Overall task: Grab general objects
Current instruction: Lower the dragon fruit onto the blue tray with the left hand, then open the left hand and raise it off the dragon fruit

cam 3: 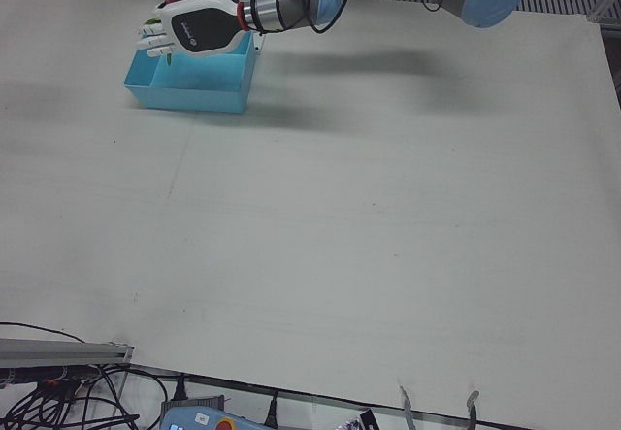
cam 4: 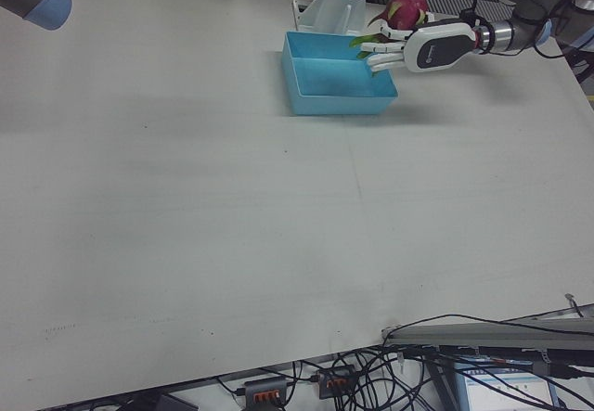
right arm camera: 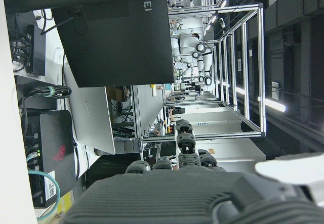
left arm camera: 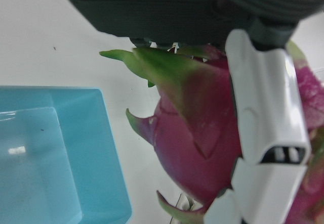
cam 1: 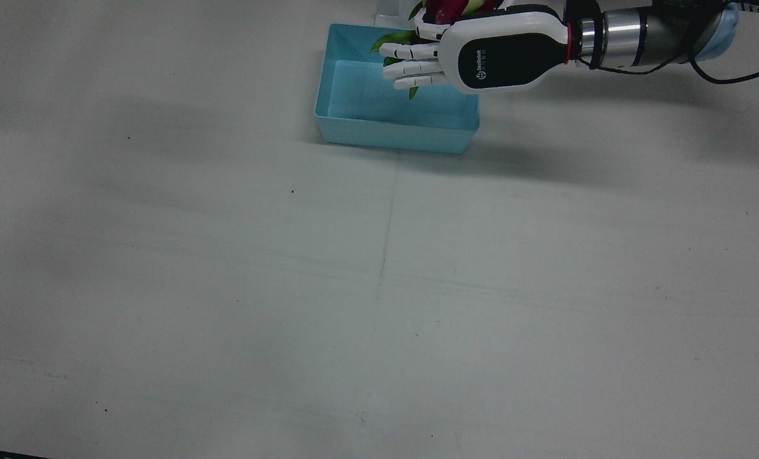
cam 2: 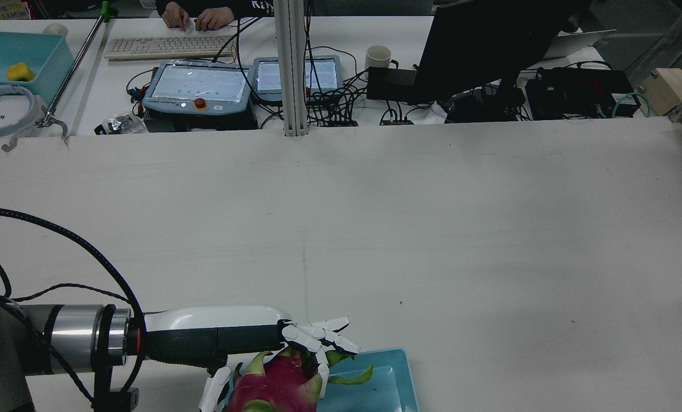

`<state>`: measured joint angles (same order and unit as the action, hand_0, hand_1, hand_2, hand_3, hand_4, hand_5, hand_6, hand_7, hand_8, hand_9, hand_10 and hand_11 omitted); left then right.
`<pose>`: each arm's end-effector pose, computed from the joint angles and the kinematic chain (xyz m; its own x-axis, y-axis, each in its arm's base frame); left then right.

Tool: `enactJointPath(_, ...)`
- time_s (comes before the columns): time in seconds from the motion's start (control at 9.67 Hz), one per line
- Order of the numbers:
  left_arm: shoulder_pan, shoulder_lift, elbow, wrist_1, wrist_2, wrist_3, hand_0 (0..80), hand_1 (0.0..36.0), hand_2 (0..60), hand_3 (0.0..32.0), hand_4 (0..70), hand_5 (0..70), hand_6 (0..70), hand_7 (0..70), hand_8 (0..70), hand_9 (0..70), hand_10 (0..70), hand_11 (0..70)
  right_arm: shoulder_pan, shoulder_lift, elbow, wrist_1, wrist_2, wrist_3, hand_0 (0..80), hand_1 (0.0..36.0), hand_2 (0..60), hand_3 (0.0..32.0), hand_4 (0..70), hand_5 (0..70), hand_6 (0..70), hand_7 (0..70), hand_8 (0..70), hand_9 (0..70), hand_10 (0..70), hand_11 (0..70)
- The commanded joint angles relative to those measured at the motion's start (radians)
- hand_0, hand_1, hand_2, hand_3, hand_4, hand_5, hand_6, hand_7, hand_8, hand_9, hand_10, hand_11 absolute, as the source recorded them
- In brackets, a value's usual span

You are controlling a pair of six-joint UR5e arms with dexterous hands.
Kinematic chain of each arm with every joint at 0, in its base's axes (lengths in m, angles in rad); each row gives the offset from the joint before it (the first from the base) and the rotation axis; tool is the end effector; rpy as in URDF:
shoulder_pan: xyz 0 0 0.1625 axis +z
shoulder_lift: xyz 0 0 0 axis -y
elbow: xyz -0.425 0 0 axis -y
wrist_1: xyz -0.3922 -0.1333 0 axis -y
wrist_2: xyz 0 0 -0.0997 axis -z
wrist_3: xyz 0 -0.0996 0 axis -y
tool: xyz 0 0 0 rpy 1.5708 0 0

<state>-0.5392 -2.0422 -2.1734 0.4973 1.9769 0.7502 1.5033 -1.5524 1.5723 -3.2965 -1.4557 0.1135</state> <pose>0.3903 -0.3430 0.2300 -0.4562 -0.5102 -0.7291 -0.2144 0.8582 -0.4664 0.1117 -0.4932 0.6917 -0.9934 -0.0614 -0.0969 0.1041 -0.1282 -0.9863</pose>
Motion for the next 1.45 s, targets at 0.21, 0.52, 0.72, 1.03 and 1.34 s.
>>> enactJointPath(0.21, 0.054, -0.093, 0.125, -0.075, -0.027, -0.006, 56.4, 23.0, 0.1, 22.6, 0.0, 0.0, 0.0, 0.0, 0.0, 0.0, 0.0, 0.0, 0.000, 0.000, 0.002, 0.000, 0.000, 0.000, 0.0, 0.0, 0.0, 0.0, 0.0, 0.0, 0.0, 0.0, 0.0, 0.0, 0.0, 0.0)
enactJointPath(0.52, 0.073, -0.093, 0.133, -0.098, -0.027, -0.005, 52.2, 14.8, 0.0, 32.0, 0.0, 0.0, 0.0, 0.0, 0.0, 0.0, 0.0, 0.0, 0.000, 0.000, 0.002, 0.000, 0.000, 0.000, 0.0, 0.0, 0.0, 0.0, 0.0, 0.0, 0.0, 0.0, 0.0, 0.0, 0.0, 0.0)
enactJointPath(0.72, 0.071, -0.092, 0.141, -0.109, -0.027, -0.006, 51.7, 14.1, 0.0, 31.6, 0.0, 0.0, 0.0, 0.0, 0.0, 0.0, 0.0, 0.0, 0.000, 0.000, 0.002, 0.000, 0.000, 0.000, 0.0, 0.0, 0.0, 0.0, 0.0, 0.0, 0.0, 0.0, 0.0, 0.0, 0.0, 0.0)
enactJointPath(1.03, 0.045, -0.093, 0.220, -0.213, -0.020, -0.084, 51.9, 14.2, 0.0, 10.2, 0.0, 0.0, 0.0, 2.3, 0.0, 0.0, 0.0, 0.0, 0.000, 0.000, 0.002, 0.000, 0.000, 0.000, 0.0, 0.0, 0.0, 0.0, 0.0, 0.0, 0.0, 0.0, 0.0, 0.0, 0.0, 0.0)
enactJointPath(1.34, -0.236, -0.006, 0.355, -0.481, -0.016, -0.274, 54.1, 17.0, 0.0, 0.0, 2.6, 0.0, 0.0, 8.5, 0.0, 0.3, 0.0, 0.0, 0.000, 0.000, 0.002, 0.000, 0.000, -0.002, 0.0, 0.0, 0.0, 0.0, 0.0, 0.0, 0.0, 0.0, 0.0, 0.0, 0.0, 0.0)
